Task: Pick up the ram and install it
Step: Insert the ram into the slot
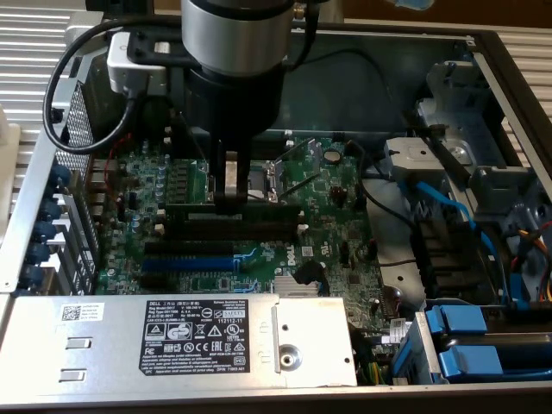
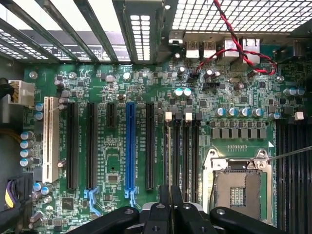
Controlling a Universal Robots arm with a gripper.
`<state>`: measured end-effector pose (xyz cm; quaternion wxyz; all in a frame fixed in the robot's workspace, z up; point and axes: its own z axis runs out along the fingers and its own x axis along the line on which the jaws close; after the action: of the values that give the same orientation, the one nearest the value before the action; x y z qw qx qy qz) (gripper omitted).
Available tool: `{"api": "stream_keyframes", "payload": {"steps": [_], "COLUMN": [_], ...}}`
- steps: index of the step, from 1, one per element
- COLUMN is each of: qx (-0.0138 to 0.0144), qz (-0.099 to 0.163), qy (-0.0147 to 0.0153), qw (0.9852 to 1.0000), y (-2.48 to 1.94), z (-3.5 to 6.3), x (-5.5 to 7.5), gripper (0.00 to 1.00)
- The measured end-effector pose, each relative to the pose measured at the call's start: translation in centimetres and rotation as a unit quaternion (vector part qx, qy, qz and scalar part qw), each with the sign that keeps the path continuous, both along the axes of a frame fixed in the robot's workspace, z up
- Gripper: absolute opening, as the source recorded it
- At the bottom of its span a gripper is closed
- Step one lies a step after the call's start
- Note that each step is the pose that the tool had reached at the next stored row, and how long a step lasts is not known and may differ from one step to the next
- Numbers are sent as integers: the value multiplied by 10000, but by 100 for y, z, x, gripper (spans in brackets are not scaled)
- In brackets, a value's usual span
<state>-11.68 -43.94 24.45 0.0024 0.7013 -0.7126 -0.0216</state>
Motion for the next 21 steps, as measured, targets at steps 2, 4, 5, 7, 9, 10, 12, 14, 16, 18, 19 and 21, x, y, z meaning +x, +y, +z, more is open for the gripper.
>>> {"api": "stream_keyframes", "payload": {"steps": [2,4,5,7,9,10,12,14,16,18,19,21], "qx": [1,2,1,1,1,2,2,2,2,1,1,2], "qz": [0,0,0,0,0,-3,-25,-52,-69,-71,-72,-71], "qy": [-1,-1,-1,-1,-1,-1,-1,-1,-1,-1,-1,-1], "qw": [10000,10000,10000,10000,10000,10000,10000,10000,10000,10000,10000,10000], "y": [0,0,0,0,0,0,1,5,6,6,8,9], "z": [-3,-4,-4,-4,-5,-5,-7,-12,-16,-17,-19,-20], "x": [-2,-3,-3,-4,-4,-4,-4,-5,-7,-10,-15,-18], "gripper": [12,12,12,12,12,12,12,12,12,12,12,12]}}
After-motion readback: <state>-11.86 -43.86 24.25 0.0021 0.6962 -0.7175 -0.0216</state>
